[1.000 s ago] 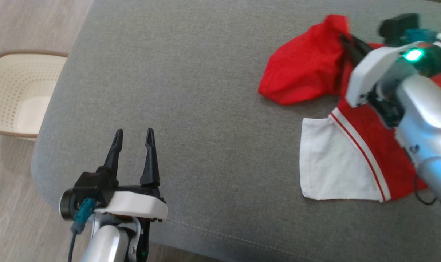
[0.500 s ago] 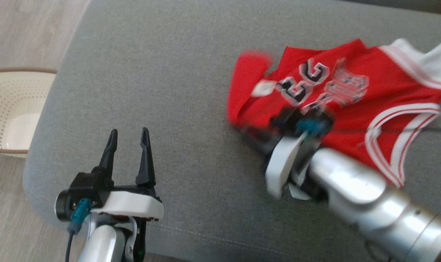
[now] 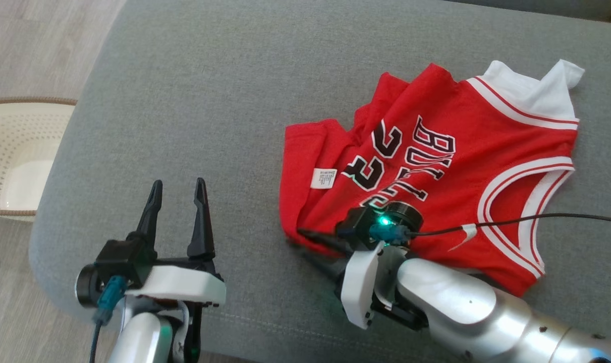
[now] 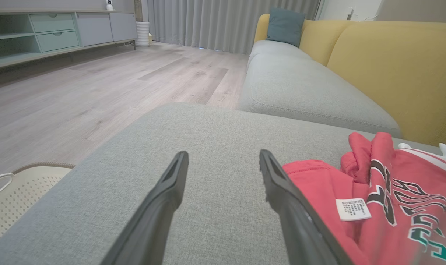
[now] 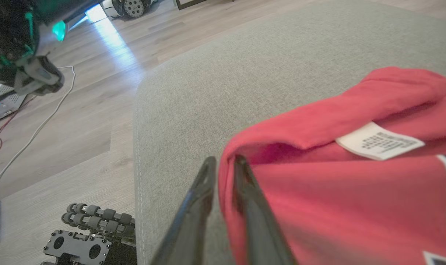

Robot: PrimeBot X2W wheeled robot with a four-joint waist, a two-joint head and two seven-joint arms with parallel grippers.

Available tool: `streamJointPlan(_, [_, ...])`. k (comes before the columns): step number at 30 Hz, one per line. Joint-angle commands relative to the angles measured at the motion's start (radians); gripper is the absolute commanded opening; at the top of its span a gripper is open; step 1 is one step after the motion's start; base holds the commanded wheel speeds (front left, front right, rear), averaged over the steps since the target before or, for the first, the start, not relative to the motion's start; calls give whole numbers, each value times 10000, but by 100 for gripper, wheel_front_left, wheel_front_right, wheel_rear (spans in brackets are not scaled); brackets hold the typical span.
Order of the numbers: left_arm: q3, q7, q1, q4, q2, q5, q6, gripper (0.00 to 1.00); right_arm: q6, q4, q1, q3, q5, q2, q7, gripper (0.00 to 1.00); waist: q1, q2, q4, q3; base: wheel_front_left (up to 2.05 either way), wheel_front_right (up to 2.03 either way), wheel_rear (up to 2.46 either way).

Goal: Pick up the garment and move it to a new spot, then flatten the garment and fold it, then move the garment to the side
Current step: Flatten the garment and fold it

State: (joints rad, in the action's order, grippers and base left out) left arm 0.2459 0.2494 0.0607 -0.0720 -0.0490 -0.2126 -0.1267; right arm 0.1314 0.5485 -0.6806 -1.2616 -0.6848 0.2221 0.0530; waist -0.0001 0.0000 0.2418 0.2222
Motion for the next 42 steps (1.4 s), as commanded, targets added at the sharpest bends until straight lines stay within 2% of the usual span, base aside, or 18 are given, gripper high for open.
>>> streamJointPlan(1, [-381,124,131,284,-13,43,-21,100,-7,-250,299,10,-27,-262,163,100,1,0,-49,8,0,0,0])
streamJointPlan(6, [-367,124,106,260,-13,40,-27,100,-7,-394,251,233,-133,-137,520,100,1,0,-135,-45,0,0,0])
streamJointPlan(13, [-330,124,128,246,-13,16,-12,100,-7,-52,49,1665,-78,-37,798,100,1,0,-75,-80,0,0,0])
streamJointPlan(20, [-230,124,192,278,-13,-71,-32,100,-7,1351,-344,2854,-277,-651,485,100,1,0,362,44,0,0,0])
streamJointPlan(26, [-88,124,211,269,-12,-206,-109,100,-7,2800,-985,3072,-273,-872,184,100,1,0,988,145,0,0,0])
streamJointPlan(32, [2,124,149,222,-12,-315,-155,100,-7,3819,-1333,2961,-755,-979,-446,100,1,0,1488,162,0,0,0])
streamJointPlan(34, [36,124,133,236,-12,-337,-178,100,-7,3982,-1445,2891,-910,-1001,-527,80,1,0,1598,183,0,0,0])
streamJointPlan(36, [61,124,129,250,-12,-360,-205,100,-7,4080,-1564,2771,-1010,-1014,-566,49,1,0,1687,221,0,0,0])
streamJointPlan(41, [100,124,172,274,-12,-424,-246,100,-7,4268,-1830,2420,-1242,-1057,-675,18,1,0,1848,314,0,0,0])
streamJointPlan(42, [117,124,184,280,-12,-436,-252,100,-7,4293,-1904,2347,-1242,-1065,-613,4,1,0,1878,342,0,0,0])
